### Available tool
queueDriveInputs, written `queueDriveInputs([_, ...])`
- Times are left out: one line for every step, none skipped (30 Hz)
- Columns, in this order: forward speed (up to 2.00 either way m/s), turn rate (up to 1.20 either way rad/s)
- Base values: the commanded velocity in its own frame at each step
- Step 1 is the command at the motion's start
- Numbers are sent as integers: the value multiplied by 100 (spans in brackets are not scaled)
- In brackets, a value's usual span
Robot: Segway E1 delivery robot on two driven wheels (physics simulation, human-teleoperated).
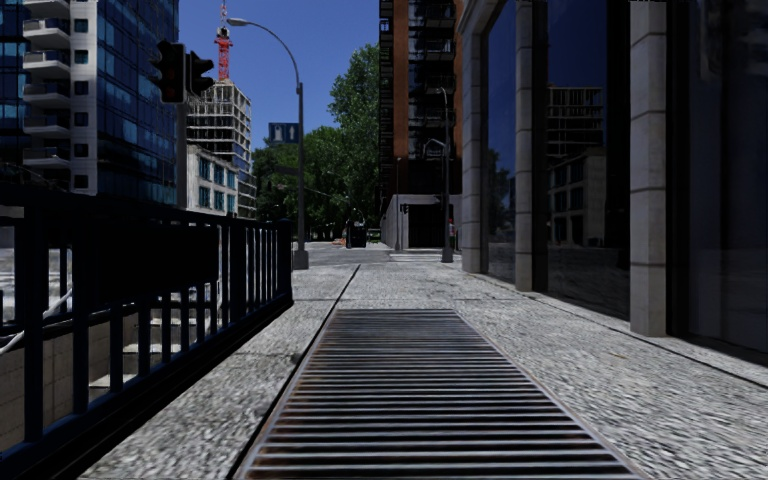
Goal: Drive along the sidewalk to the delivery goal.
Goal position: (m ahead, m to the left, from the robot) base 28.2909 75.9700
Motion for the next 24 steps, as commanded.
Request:
queueDriveInputs([200, 0])
queueDriveInputs([200, 0])
queueDriveInputs([200, 0])
queueDriveInputs([200, 0])
queueDriveInputs([200, 0])
queueDriveInputs([200, 0])
queueDriveInputs([200, 0])
queueDriveInputs([200, 0])
queueDriveInputs([200, 0])
queueDriveInputs([200, 0])
queueDriveInputs([200, 0])
queueDriveInputs([200, 0])
queueDriveInputs([200, 0])
queueDriveInputs([200, 0])
queueDriveInputs([200, 0])
queueDriveInputs([200, 0])
queueDriveInputs([200, 0])
queueDriveInputs([200, 0])
queueDriveInputs([200, 0])
queueDriveInputs([200, 0])
queueDriveInputs([200, 0])
queueDriveInputs([200, 0])
queueDriveInputs([200, 0])
queueDriveInputs([200, 0])
